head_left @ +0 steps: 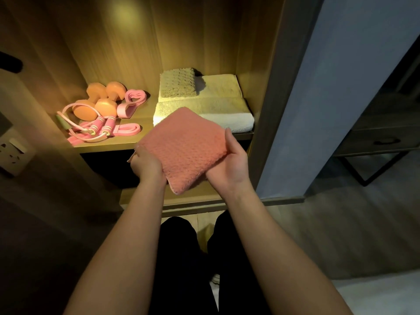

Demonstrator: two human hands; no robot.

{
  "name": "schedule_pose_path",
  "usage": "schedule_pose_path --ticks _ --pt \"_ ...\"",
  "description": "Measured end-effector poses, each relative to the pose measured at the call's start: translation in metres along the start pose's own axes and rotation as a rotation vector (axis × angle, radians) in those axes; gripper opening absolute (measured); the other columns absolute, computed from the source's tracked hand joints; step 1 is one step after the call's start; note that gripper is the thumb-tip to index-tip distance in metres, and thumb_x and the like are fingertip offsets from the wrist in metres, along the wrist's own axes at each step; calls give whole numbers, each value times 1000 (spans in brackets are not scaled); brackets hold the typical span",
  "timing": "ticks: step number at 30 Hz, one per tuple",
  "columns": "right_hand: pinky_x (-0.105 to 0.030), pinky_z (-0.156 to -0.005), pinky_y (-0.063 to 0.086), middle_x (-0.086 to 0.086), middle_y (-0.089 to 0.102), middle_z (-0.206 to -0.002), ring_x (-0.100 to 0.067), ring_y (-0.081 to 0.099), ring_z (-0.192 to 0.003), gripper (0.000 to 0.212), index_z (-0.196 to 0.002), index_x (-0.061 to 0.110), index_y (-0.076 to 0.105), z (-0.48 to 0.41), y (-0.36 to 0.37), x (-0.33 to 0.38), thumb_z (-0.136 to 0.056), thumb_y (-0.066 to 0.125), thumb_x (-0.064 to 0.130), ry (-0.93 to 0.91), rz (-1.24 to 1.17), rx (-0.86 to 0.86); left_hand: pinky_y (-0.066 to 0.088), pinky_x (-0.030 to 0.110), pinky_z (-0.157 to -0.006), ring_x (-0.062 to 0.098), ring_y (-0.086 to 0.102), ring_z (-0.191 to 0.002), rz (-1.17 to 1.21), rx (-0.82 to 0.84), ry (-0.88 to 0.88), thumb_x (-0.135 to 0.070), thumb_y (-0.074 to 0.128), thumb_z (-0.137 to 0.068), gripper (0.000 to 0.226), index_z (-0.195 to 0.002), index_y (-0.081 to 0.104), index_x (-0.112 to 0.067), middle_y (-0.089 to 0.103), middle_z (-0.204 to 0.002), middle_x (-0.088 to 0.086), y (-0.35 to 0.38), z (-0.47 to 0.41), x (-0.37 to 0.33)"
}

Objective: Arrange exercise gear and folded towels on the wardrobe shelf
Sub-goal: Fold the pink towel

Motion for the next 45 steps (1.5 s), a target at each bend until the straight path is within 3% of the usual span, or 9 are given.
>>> schedule_pose_path --ticks 4,13,18,25,28,32,35,38,45 --pt "-46 -103 41 -18 60 -119 -32 54 -115 57 -130 0 53 0 19 -3 -90 53 42 53 -82 44 56 33 -76 20 66 -87 -61 -29 49 -48 41 -99 32 -86 56 -23 65 -96 0 3 -9 -17" --pt "-48 -111 33 -25 49 -139 -37 46 -130 57 -138 -3 42 15 25 -10 -98 46 37 116 -252 70 45 23 -60 7 55 -75 -61 -93 117 -46 37 -101 38 -108 58 -15 57 -93 -4 -13 -14 -30" --pt "-47 -116 26 -26 46 -142 -38 43 -133 61 -141 -4 38 22 25 -4 -93 49 33 90 -284 102 54 28 -77 18 63 -94 -27 -92 129 -45 36 -102 45 -117 60 -9 61 -102 0 -14 -7 -36" --pt "-42 -99 45 -16 63 -127 -28 60 -118 57 -135 5 48 31 2 0 -84 55 31 13 -211 64 54 29 -81 16 62 -97 67 -94 217 -47 36 -102 40 -115 58 -16 60 -105 -2 -14 9 -52" --pt "-40 -83 55 -12 72 -106 -25 70 -100 35 -117 6 60 29 -30 0 -91 51 29 14 -47 -29 53 32 -84 14 61 -99 84 -6 298 -50 35 -101 31 -107 55 -28 61 -107 -6 -10 17 -66" --pt "-35 -76 56 -6 71 -95 -20 68 -93 25 -104 10 62 19 -79 34 -98 51 32 -88 621 -339 50 29 -75 8 63 -96 -17 190 423 -61 37 -96 29 -93 59 -42 65 -100 -14 4 30 -87" --pt "-44 -98 48 0 61 -128 -15 59 -114 48 -128 24 53 2 -69 36 -92 53 55 -19 862 -198 50 32 -76 5 62 -92 -213 316 503 -76 36 -85 27 -81 57 -59 65 -91 -23 19 46 -93" --pt "-40 -87 52 9 69 -115 -8 66 -103 62 -119 35 58 -7 -43 16 -73 60 76 124 967 45 48 30 -72 -2 63 -79 -376 416 563 -76 33 -84 29 -75 57 -62 64 -79 -29 33 59 -93" --pt "-36 -86 55 -7 72 -109 -22 68 -100 38 -110 13 67 -15 -43 13 -76 79 25 49 869 0 46 32 -73 4 58 -80 -521 349 688 -68 37 -91 37 -81 56 -38 61 -83 -13 23 48 -94"
Point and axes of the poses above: each hand's wrist, its own z-axis away from the middle knuckle, its own y-axis out of the palm, x = y × z, the point moved 9 cm from there along -z, towards the middle knuckle
